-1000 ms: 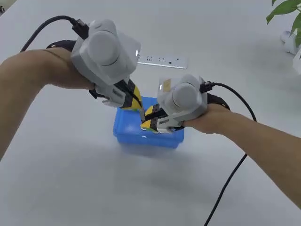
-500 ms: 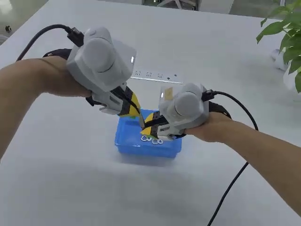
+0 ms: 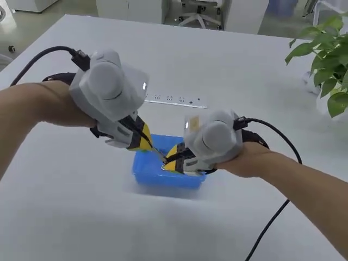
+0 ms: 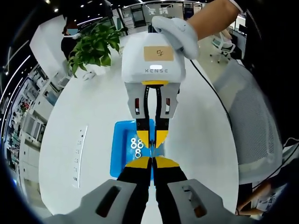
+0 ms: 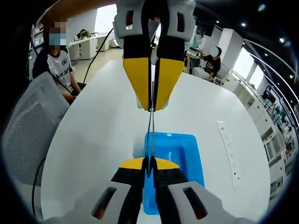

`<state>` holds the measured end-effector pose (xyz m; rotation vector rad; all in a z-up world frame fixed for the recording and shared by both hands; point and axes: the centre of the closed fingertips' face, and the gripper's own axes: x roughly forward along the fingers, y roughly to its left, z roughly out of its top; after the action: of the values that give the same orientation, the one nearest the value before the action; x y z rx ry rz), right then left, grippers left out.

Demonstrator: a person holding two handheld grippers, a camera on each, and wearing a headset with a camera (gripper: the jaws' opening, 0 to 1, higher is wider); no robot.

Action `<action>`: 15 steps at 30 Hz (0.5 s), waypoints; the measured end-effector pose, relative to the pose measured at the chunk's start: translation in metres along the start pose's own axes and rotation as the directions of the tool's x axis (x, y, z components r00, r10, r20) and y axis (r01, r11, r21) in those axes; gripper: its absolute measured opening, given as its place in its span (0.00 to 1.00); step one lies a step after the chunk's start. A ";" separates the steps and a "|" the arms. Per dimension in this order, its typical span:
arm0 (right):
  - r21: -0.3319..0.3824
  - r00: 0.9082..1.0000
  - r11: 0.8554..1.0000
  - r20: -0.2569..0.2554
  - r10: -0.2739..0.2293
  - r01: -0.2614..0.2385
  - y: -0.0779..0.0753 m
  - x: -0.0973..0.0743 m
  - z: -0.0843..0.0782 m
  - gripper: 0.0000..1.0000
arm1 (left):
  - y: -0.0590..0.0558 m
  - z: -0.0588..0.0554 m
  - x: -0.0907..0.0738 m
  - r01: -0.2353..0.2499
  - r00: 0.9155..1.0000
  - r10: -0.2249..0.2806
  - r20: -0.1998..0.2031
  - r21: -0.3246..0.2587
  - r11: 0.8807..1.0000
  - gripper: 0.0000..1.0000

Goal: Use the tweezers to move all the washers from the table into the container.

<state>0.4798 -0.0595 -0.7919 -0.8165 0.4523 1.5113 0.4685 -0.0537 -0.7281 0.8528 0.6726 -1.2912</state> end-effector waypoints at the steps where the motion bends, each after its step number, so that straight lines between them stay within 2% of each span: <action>1: -0.005 1.000 1.000 -0.004 0.004 -0.004 0.003 -0.001 0.000 0.08 | -0.002 -0.001 0.000 0.002 1.000 -0.002 -0.002 0.000 1.000 0.05; 5: -0.016 1.000 1.000 -0.024 0.013 -0.013 0.014 -0.003 -0.003 0.08 | -0.011 -0.006 0.004 0.009 1.000 -0.009 -0.006 -0.004 1.000 0.05; 11: -0.022 0.998 0.999 -0.042 0.038 -0.039 0.031 -0.005 -0.009 0.08 | -0.030 -0.016 0.015 0.028 0.999 -0.028 -0.016 -0.017 0.999 0.05; 15: -0.026 0.997 0.998 -0.057 0.050 -0.052 0.042 -0.003 -0.015 0.08 | -0.041 -0.020 0.024 0.042 0.999 -0.042 -0.002 -0.038 0.998 0.05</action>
<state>0.4421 -0.0778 -0.8079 -0.8763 0.4984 1.5475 0.4329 -0.0519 -0.7657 0.8134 0.7189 -1.3105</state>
